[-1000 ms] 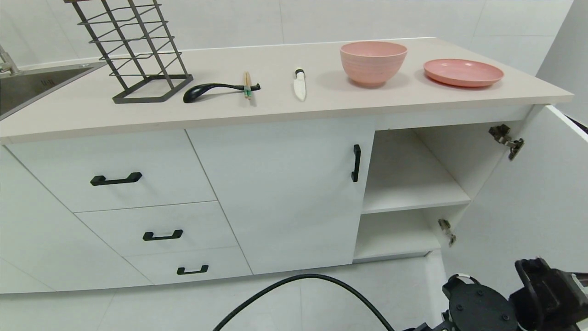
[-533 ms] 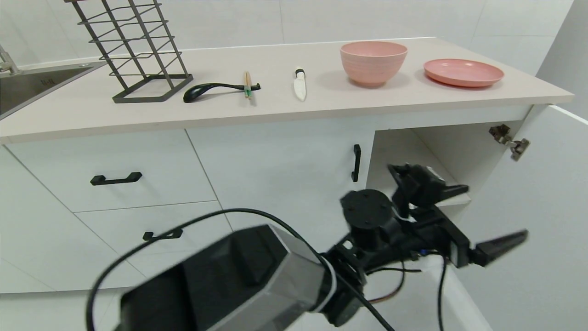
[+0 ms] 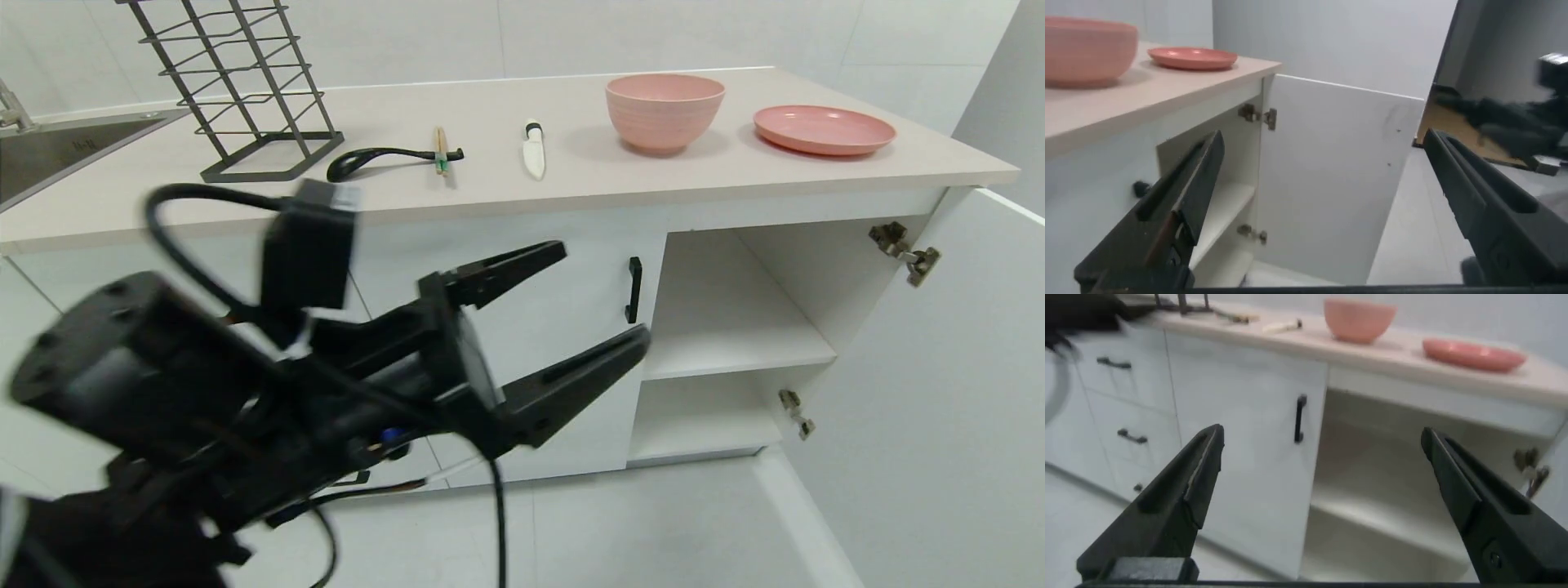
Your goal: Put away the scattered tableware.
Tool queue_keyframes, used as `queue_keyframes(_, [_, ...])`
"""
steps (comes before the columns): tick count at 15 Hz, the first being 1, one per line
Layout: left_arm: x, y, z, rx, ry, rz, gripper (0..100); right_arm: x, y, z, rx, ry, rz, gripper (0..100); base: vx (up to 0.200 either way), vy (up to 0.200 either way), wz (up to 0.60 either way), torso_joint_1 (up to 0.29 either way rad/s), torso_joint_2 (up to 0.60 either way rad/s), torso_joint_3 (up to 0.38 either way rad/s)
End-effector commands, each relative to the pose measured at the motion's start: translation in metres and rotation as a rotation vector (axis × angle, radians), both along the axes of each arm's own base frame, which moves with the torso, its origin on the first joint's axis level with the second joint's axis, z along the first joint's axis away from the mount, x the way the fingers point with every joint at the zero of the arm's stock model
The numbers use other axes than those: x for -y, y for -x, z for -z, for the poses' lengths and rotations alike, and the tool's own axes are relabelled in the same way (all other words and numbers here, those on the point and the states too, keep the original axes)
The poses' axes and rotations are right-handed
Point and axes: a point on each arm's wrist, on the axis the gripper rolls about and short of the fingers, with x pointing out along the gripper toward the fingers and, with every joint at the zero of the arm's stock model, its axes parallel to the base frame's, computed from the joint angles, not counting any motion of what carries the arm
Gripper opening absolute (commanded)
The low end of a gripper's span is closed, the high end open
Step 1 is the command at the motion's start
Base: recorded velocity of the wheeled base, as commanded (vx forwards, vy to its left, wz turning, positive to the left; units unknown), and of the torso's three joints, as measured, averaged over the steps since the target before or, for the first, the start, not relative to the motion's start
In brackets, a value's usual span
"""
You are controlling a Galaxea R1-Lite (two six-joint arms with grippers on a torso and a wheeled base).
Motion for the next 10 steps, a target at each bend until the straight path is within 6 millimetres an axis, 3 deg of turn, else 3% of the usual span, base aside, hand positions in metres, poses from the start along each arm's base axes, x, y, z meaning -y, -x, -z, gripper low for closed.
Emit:
queue_keyframes(1, [-0.088, 0.087, -0.004, 0.066, 0.038, -0.069, 100, 0.0, 0.022, 0.015, -0.002, 0.0, 0.002, 100, 0.0, 0.0, 0.0, 0.0, 0.0, 0.0])
queue_keyframes(2, [-0.092, 0.09, -0.004, 0.069, 0.038, -0.083, 100, 0.0, 0.023, 0.017, -0.008, -0.001, 0.005, 100, 0.0, 0.0, 0.0, 0.0, 0.0, 0.0])
queue_keyframes(3, [-0.13, 0.104, 0.002, 0.095, -0.012, -0.32, 100, 0.001, 0.033, 0.03, -0.058, -0.02, 0.055, 100, 0.0, 0.0, 0.0, 0.0, 0.0, 0.0])
queue_keyframes(4, [-0.139, 0.108, 0.004, 0.096, -0.029, -0.395, 100, 0.001, 0.035, 0.033, -0.072, -0.028, 0.078, 100, 0.0, 0.0, 0.0, 0.0, 0.0, 0.0])
queue_keyframes(5, [-0.16, 0.134, 0.015, 0.06, -0.071, -0.567, 100, 0.002, 0.042, 0.046, -0.115, -0.047, 0.139, 100, 0.0, 0.0, 0.0, 0.0, 0.0, 0.0])
queue_keyframes(8, [-0.171, 0.195, 0.064, -0.076, -0.139, -0.605, 100, 0.004, 0.047, 0.071, -0.176, -0.057, 0.199, 100, 0.0, 0.0, 0.0, 0.0, 0.0, 0.0])
queue_keyframes(10, [-0.171, 0.214, 0.101, -0.127, -0.17, -0.704, 100, 0.005, 0.046, 0.079, -0.246, -0.062, 0.244, 100, 0.0, 0.0, 0.0, 0.0, 0.0, 0.0])
